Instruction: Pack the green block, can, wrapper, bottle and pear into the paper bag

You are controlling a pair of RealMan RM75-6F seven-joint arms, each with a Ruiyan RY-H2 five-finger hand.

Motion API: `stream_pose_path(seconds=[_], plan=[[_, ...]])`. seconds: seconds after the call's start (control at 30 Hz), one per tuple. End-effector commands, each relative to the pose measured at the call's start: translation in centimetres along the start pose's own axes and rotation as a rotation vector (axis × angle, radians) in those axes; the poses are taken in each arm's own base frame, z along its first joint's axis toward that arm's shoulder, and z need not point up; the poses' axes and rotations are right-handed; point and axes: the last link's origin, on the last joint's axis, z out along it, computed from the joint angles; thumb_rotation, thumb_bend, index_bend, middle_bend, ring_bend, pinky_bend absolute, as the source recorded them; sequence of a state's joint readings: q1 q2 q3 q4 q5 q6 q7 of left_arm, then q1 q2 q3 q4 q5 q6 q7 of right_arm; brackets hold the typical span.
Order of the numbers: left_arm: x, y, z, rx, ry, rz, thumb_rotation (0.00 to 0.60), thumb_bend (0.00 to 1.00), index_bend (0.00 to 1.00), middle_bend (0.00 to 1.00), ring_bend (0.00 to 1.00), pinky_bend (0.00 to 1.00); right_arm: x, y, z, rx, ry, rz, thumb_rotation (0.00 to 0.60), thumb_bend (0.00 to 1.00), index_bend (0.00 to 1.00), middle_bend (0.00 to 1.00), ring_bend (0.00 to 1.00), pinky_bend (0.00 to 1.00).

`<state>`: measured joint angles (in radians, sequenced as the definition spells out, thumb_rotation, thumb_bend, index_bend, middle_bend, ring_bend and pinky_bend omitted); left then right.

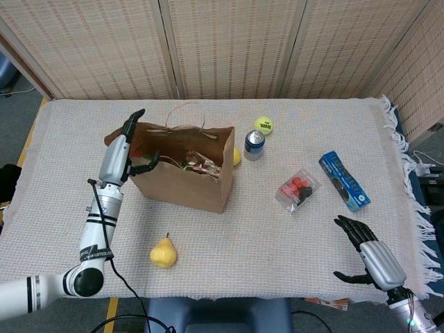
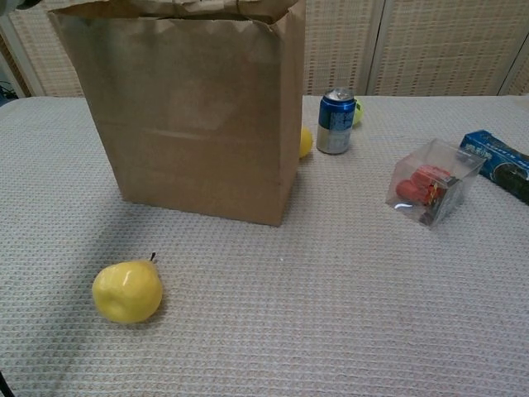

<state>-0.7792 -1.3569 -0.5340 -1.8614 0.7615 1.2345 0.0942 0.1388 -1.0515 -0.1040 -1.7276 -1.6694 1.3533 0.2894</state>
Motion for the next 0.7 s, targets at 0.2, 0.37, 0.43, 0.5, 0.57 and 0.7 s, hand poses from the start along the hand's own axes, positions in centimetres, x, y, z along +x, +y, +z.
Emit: stream_pose_path(seconds=[0.2, 0.37, 0.43, 0.5, 0.57, 0.7], plan=[[4.3, -2.6, -1.4, 0.035, 0.212, 0.011, 0.6, 0.58, 0.48, 0.45, 0.43, 0.54, 0.0, 0.0, -0.1, 0.001, -0.003, -0.002, 0.6, 0.01, 0.0, 0.0, 0.0, 0.06], [6.6, -6.2, -4.2, 0.07, 0.19, 0.16, 0.6, 0.59, 0.58, 0.57, 0.56, 0.61, -0.2, 0.0, -0.1, -0.005, -0.01, -0.006, 0.6, 0.01, 0.0, 0.0, 0.0, 0.06], [7.4, -7.9, -5.8, 0.083, 0.17, 0.221, 0.6, 0.59, 0.6, 0.58, 0.56, 0.61, -0.2, 0.0, -0.1, -0.007, -0.011, -0.009, 0.6, 0.01, 0.0, 0.0, 0.0, 0.06], [8.1, -9.3, -7.2, 0.092, 0.146, 0.264, 0.6, 0.6, 0.6, 0.58, 0.56, 0.61, -0.2, 0.0, -0.1, -0.01, -0.011, -0.011, 0.6, 0.01, 0.0, 0.0, 0.0, 0.06], [8.6, -10.8, -8.5, 0.097, 0.116, 0.327, 0.6, 0.6, 0.6, 0.58, 0.56, 0.61, -0.2, 0.1, 0.0, -0.012, -0.01, -0.012, 0.6, 0.01, 0.0, 0.0, 0.0, 0.06], [8.6, -13.9, -11.8, 0.015, -0.042, 0.546, 0.6, 0.58, 0.59, 0.56, 0.54, 0.6, -0.3, 0.1, 0.0, -0.015, -0.011, -0.016, 0.6, 0.01, 0.0, 0.0, 0.0, 0.06]])
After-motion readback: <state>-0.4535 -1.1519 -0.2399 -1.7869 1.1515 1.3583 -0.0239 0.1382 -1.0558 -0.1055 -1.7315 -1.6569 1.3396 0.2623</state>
